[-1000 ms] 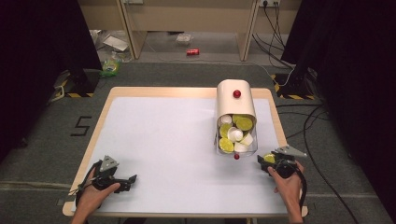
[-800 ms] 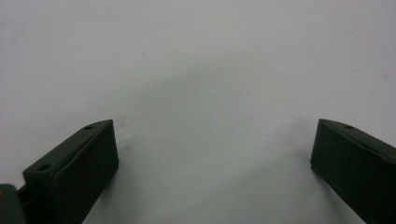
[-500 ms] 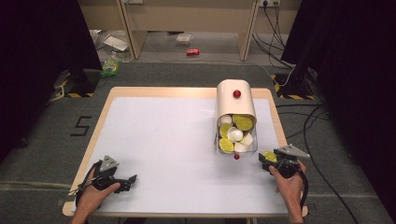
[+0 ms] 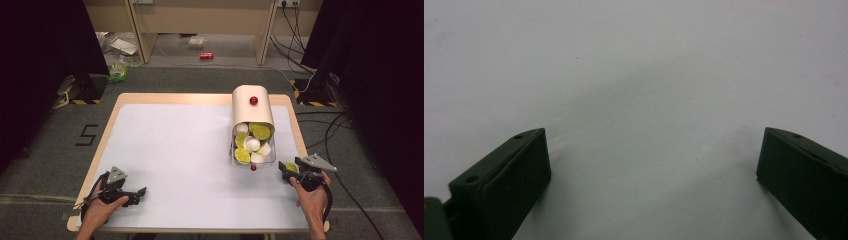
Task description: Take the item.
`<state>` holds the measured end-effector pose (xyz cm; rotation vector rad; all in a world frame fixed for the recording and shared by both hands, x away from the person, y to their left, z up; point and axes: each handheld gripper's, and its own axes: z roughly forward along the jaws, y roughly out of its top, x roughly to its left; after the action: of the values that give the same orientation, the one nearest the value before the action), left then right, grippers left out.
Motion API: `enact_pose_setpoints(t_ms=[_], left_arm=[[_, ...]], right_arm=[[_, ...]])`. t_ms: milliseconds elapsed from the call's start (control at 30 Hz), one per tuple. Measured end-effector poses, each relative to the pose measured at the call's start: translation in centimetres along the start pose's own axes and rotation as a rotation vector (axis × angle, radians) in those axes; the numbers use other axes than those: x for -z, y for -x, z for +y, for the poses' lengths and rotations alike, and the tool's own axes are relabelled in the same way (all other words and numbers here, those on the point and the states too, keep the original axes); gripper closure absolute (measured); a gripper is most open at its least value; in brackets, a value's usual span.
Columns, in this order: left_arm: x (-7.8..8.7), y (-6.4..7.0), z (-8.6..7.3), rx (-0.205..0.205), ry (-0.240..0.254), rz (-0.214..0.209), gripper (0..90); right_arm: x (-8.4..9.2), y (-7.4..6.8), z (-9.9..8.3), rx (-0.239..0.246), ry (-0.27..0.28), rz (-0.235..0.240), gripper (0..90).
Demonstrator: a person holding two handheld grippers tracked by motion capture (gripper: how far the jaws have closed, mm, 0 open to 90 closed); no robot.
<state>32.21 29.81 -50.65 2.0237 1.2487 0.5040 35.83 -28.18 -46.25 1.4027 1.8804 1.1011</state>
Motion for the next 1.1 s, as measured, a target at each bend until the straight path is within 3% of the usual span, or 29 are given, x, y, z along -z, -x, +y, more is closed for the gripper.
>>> enact_pose_setpoints(t_ms=[100,433,1100], left_arm=[[0.0,0.0,0.0,0.0,0.0,0.0,0.1],[0.0,0.0,0.0,0.001,0.0,0.0,0.1],[0.0,0.0,0.0,0.0,0.0,0.0,0.2]], right_arm=[[0.9,-0.2,0.4,-0.004,0.033,0.002,33.3],[2.1,-0.4,0.4,0.002,0.067,0.003,33.9],[3.8,-1.9,0.4,0.024,0.1,0.024,34.0]])
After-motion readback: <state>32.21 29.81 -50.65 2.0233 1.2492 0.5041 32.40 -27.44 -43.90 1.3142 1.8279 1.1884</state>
